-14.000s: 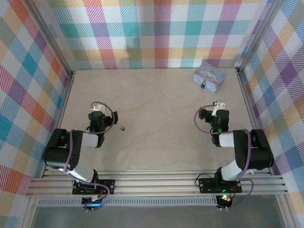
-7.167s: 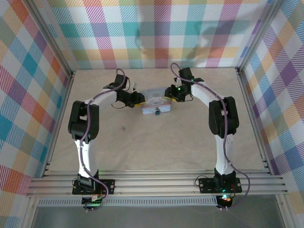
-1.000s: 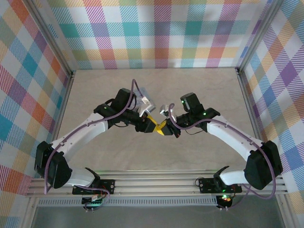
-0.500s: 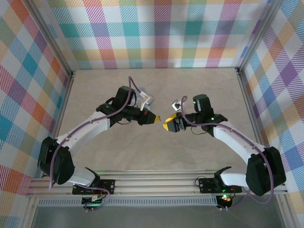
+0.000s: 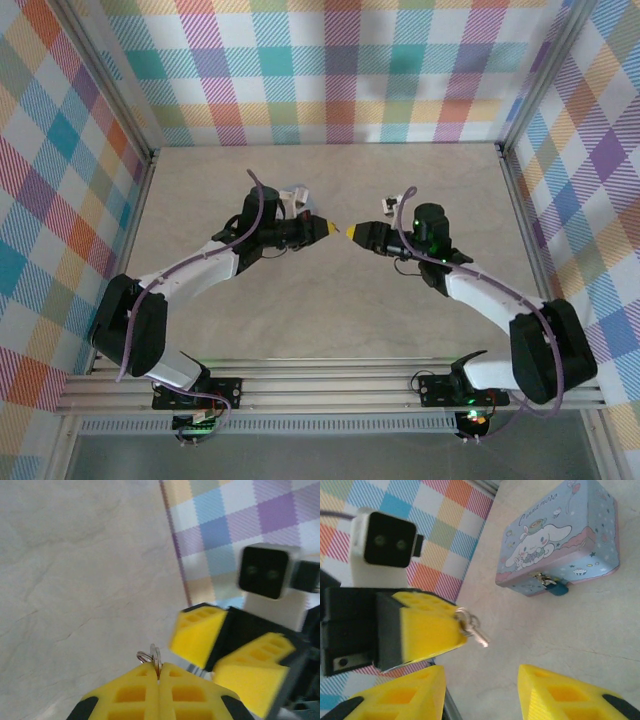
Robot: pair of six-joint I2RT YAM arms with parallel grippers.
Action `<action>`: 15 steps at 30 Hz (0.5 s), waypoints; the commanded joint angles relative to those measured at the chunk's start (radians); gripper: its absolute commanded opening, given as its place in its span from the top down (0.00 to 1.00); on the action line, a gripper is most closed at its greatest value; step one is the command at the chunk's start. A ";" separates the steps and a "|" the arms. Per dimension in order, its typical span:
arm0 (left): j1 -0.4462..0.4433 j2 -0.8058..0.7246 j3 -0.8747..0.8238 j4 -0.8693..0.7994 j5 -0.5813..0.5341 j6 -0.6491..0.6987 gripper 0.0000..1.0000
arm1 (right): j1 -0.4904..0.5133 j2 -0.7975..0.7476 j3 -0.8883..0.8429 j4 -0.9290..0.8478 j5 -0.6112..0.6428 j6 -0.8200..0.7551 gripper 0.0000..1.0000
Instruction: Unlock the padlock with the key
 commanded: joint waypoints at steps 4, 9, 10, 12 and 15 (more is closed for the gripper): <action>-0.010 0.004 -0.011 0.197 0.025 -0.159 1.00 | 0.006 0.080 0.052 0.190 -0.033 0.221 0.61; -0.015 0.020 -0.010 0.233 0.047 -0.184 1.00 | 0.006 0.112 0.056 0.265 -0.036 0.273 0.65; -0.015 0.022 -0.011 0.233 0.048 -0.186 1.00 | 0.006 0.118 0.056 0.283 -0.037 0.286 0.65; -0.015 0.021 -0.014 0.232 0.048 -0.186 1.00 | 0.006 0.125 0.056 0.309 -0.039 0.310 0.66; -0.015 0.017 -0.018 0.228 0.043 -0.185 1.00 | 0.006 0.123 0.049 0.331 -0.024 0.336 0.68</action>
